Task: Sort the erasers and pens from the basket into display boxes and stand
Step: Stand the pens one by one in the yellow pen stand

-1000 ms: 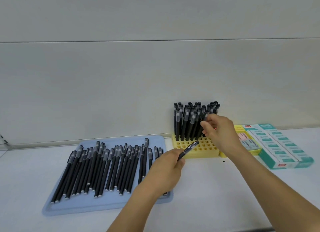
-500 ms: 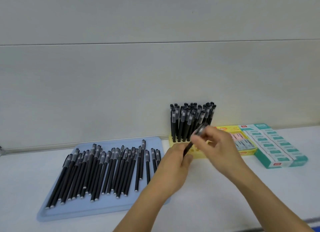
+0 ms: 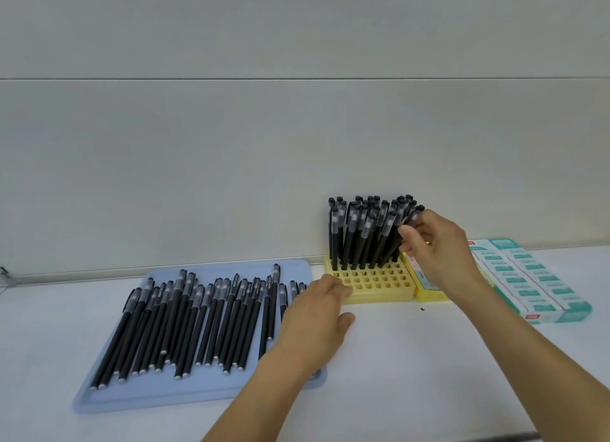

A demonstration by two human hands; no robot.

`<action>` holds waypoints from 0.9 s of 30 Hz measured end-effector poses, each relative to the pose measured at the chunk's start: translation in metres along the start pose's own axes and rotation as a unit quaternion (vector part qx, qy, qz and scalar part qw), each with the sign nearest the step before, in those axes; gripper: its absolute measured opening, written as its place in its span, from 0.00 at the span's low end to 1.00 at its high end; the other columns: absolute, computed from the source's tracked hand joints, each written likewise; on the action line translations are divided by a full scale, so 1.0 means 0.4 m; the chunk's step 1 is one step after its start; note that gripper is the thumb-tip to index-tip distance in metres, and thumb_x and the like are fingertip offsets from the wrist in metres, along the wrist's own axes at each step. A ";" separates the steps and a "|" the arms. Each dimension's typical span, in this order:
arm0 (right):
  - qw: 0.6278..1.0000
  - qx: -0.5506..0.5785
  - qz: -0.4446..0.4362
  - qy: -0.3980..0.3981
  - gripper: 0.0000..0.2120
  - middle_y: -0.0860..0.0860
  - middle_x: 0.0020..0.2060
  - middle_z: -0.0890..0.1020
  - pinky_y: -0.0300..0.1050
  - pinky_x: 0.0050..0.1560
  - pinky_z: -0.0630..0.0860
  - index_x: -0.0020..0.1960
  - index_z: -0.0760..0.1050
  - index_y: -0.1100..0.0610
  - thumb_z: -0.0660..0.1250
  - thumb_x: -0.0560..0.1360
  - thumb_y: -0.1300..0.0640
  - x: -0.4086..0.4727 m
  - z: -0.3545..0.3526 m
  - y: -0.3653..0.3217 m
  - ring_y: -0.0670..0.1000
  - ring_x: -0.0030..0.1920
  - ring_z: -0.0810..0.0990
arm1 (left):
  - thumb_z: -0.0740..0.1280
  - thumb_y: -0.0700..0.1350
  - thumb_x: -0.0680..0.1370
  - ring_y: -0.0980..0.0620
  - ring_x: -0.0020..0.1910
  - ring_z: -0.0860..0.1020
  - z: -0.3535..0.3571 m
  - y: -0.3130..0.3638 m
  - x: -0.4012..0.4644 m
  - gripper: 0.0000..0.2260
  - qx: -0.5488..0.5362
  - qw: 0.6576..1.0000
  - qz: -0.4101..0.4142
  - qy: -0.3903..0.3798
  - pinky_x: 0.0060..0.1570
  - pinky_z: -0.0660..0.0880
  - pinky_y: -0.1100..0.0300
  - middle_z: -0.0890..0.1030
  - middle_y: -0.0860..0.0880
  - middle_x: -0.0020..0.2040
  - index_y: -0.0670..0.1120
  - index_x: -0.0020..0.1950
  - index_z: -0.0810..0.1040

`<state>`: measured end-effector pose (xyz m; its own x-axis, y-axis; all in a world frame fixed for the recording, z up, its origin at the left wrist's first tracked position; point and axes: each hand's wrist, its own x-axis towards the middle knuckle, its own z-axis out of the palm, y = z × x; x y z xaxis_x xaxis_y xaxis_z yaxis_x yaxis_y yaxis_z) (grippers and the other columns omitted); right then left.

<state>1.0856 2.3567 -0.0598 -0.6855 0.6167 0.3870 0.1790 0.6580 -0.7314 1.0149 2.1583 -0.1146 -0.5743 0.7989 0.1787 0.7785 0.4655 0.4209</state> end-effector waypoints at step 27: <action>0.893 -0.312 -0.036 -0.323 0.22 0.46 0.31 0.72 0.42 0.29 0.62 0.35 0.65 0.53 0.67 0.72 0.37 -0.172 0.261 -0.244 0.46 0.29 0.69 | 0.70 0.55 0.74 0.44 0.55 0.76 -0.167 -0.141 -0.092 0.21 0.157 0.935 -0.317 -0.028 0.45 0.73 0.56 0.73 0.44 0.58 0.43 0.58 0.71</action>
<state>1.0416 2.2051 -0.0736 -0.9390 0.3182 -0.1307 0.3384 0.9227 -0.1848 0.9753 2.0771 -0.0856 -0.9383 0.3387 -0.0694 0.3266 0.9343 0.1430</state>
